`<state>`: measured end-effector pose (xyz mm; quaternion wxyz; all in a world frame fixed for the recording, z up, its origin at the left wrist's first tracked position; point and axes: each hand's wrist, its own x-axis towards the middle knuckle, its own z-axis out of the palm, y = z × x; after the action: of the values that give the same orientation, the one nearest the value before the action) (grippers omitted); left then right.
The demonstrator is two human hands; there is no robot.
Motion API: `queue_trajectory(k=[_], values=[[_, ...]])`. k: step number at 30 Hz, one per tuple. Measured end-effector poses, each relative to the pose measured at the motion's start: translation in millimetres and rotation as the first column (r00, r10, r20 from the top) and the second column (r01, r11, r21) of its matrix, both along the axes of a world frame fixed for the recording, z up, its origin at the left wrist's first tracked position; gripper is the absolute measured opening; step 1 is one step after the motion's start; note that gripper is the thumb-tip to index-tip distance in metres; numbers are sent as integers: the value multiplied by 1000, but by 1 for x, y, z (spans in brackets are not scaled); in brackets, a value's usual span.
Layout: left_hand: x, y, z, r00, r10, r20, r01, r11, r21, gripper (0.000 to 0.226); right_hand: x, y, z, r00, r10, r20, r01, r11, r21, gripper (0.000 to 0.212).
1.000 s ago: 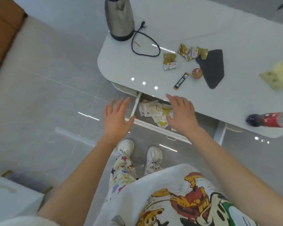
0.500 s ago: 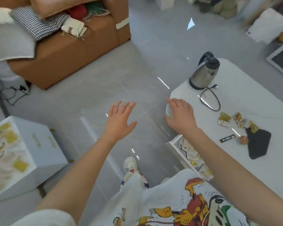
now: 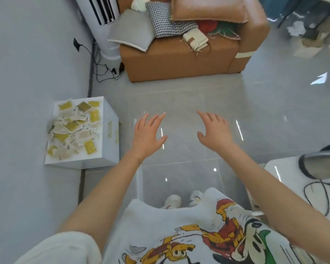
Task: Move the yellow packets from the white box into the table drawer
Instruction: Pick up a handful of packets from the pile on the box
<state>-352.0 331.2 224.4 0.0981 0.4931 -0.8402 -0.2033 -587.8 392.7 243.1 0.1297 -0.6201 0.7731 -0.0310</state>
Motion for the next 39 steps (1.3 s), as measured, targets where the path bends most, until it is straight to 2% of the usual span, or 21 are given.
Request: queue_trajectory(k=[5,10,16,24,29,36,39], values=[[56,-37,-3,983,182,15,-182,983,15,75,40,-86,-1,986,168,13,-169,985,22,71],[99,-78,-12,919,394,19,-394,919,-9,75,74,-175,-6,931,360,58,-362,931,39,71],[127,-105,-18,795,606,21,-607,795,9,73,119,-260,-8,803,591,78,-596,800,70,70],[185,-105,-26,542,840,17,-840,542,11,71,220,-339,-5,598,793,120,-801,593,74,71],[234,-115,-53,427,903,48,-904,426,36,71,289,-383,-19,491,866,92,-869,481,113,72],[291,-152,-80,345,937,53,-926,331,180,72,356,-442,-30,444,893,79,-890,429,153,70],[303,-165,-84,305,952,39,-934,290,209,76,373,-465,-32,464,880,101,-882,450,136,71]])
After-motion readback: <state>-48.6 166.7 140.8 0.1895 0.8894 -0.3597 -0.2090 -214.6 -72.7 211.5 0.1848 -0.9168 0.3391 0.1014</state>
